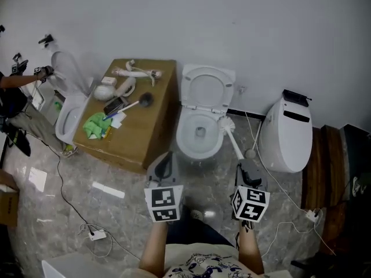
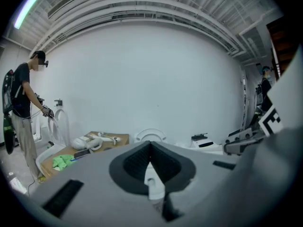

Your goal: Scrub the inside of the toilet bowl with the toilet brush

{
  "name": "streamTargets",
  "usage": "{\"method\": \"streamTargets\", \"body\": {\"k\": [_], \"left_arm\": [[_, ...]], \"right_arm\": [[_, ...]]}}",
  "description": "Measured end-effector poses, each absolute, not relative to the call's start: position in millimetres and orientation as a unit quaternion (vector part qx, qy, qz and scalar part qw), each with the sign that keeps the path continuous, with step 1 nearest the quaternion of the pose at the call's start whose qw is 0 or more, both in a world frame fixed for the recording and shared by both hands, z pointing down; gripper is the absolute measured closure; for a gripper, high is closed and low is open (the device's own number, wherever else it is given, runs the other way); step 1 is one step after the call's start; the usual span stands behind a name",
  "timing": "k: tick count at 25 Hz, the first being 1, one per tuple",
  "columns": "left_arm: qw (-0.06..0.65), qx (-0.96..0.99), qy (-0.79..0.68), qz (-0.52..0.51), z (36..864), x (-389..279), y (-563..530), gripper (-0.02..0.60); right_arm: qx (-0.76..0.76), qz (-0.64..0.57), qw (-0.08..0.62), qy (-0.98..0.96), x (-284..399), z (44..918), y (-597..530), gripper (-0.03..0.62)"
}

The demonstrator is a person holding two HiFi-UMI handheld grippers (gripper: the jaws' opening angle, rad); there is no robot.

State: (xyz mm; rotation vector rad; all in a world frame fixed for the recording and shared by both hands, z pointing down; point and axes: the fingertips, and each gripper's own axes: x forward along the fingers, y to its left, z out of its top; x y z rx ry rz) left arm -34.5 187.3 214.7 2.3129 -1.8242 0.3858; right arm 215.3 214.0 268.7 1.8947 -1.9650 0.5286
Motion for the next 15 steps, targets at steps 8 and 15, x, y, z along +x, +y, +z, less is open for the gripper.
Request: {"method": "streamTargets", "body": {"k": [8, 15], "left_arm": [[0.103, 0.785, -0.593, 0.145, 240.1, -22.5, 122.3, 0.580], [0.120, 0.795, -0.572, 0.162, 271.0, -23.0, 44.8, 0.581]], "right_arm": [[0.673, 0.208, 0.194, -0.683, 218.9, 293.4, 162.1, 0.431], [0.667, 0.228, 0.224, -0.673, 205.3, 328.0, 94.1, 0.431]]}}
